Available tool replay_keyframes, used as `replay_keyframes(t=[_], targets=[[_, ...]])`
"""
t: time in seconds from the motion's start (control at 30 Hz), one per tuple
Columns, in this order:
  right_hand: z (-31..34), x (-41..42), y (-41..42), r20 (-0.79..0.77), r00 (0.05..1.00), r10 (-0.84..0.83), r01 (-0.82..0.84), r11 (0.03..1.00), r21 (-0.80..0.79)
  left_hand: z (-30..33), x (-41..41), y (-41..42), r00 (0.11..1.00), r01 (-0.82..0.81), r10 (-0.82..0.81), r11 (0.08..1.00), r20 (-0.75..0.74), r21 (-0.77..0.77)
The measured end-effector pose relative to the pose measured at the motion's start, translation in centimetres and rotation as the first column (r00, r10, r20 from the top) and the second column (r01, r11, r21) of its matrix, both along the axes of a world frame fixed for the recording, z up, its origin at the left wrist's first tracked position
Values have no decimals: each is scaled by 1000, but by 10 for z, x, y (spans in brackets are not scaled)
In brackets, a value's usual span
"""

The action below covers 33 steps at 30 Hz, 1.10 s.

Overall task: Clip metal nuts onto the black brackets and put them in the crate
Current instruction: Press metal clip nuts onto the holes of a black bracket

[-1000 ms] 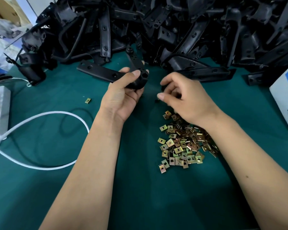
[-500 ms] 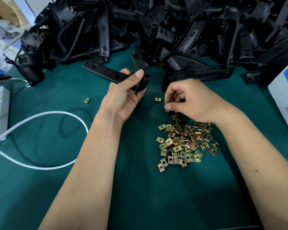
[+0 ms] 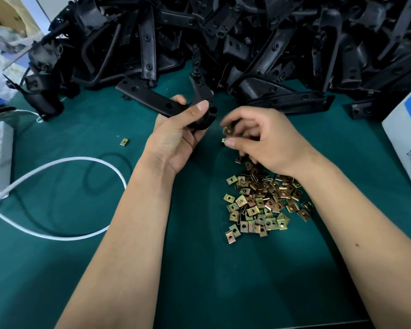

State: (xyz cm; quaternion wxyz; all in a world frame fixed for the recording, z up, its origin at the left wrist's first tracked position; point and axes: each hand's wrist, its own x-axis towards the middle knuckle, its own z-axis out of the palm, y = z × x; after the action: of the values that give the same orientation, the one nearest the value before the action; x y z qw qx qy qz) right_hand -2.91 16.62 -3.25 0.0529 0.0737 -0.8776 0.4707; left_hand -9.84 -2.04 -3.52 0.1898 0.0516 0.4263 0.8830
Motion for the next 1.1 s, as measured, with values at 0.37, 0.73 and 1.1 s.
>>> replay_keyframes(t=[0.37,0.73,1.1], targets=[[17,9,-2,220,937,271,-334,878,343,-1,0,-1,999,-36,36,999,29,-27],[3,-1,0,-67,998,-2,-5,995,-100,0,-1,0,1000,-7,8,1000,21,-28],[3,0,-9,-8,998,-65,52,866,-498,-2,-1,-4,997,71,-71,997,3,0]])
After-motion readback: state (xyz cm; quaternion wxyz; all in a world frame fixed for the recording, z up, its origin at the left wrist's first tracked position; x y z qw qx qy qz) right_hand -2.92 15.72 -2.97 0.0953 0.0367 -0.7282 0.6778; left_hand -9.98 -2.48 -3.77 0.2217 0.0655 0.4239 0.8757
